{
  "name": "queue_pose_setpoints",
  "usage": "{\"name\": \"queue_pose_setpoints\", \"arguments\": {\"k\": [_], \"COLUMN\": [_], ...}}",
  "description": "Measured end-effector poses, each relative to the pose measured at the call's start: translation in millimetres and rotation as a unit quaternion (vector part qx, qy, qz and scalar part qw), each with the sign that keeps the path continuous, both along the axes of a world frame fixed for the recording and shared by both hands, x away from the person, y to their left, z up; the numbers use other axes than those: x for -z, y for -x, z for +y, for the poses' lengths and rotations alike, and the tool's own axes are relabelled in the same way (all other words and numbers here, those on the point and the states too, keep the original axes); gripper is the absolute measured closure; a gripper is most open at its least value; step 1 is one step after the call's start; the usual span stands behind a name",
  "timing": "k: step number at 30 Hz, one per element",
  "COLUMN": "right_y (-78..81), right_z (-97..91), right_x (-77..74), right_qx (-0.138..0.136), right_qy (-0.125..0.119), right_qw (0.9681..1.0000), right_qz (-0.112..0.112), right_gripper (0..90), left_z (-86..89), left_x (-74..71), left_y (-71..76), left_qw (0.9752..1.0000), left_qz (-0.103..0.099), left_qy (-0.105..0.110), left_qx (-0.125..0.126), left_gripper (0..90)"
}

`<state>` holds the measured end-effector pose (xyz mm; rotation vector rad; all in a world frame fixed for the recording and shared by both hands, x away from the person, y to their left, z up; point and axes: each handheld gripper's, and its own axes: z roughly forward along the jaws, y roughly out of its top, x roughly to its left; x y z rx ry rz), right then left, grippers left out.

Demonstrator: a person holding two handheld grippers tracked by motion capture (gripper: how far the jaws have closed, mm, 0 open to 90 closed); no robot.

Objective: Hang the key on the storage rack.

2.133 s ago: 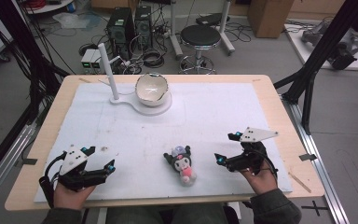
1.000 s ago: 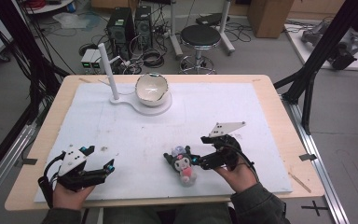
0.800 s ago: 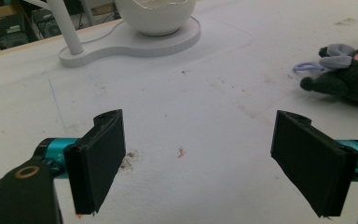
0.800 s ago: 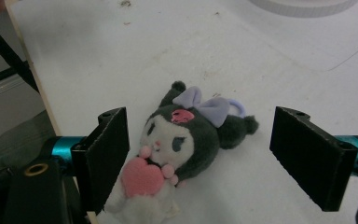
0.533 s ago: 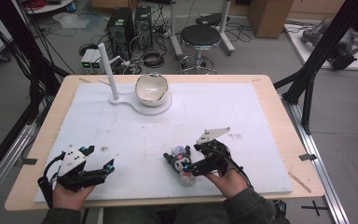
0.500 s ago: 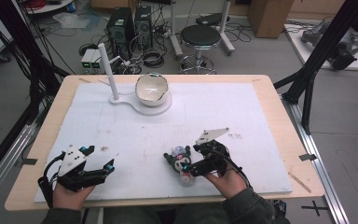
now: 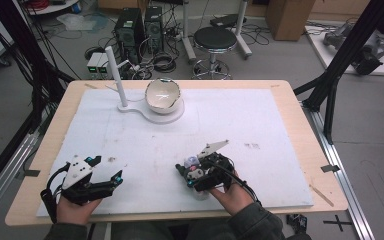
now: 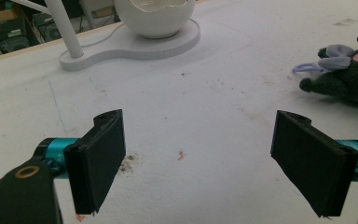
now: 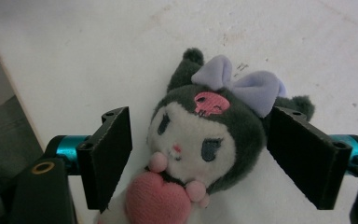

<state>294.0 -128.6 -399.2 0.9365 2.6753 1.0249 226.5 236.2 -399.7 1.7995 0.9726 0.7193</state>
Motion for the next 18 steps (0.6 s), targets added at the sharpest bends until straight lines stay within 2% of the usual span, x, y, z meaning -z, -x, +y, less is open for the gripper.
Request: {"name": "queue_pose_setpoints", "arguments": {"k": [6,11,18], "right_y": [-2.2,-4.0,-4.1], "right_z": [0.3,-0.4,-0.8], "right_x": [8.9,11.5,13.5], "right_qx": [0.010,0.021,0.048], "right_qy": [0.011,0.007,-0.002], "right_qw": [0.9998,0.9995,0.9978], "right_qz": [0.011,0.021,0.046], "right_gripper": [23.9,26.7,31.1], "left_z": [0.0,-0.4,-1.7], "left_x": [0.2,0.4,0.2], "left_y": [-0.4,-1.0,-1.0], "left_qw": [1.0000,1.0000,1.0000], "left_qz": [-0.001,0.000,-0.002], "left_qy": [-0.001,-0.001,-0.003], "left_qx": [0.001,0.001,0.003], "left_gripper": [18.1,18.2,18.2]}}
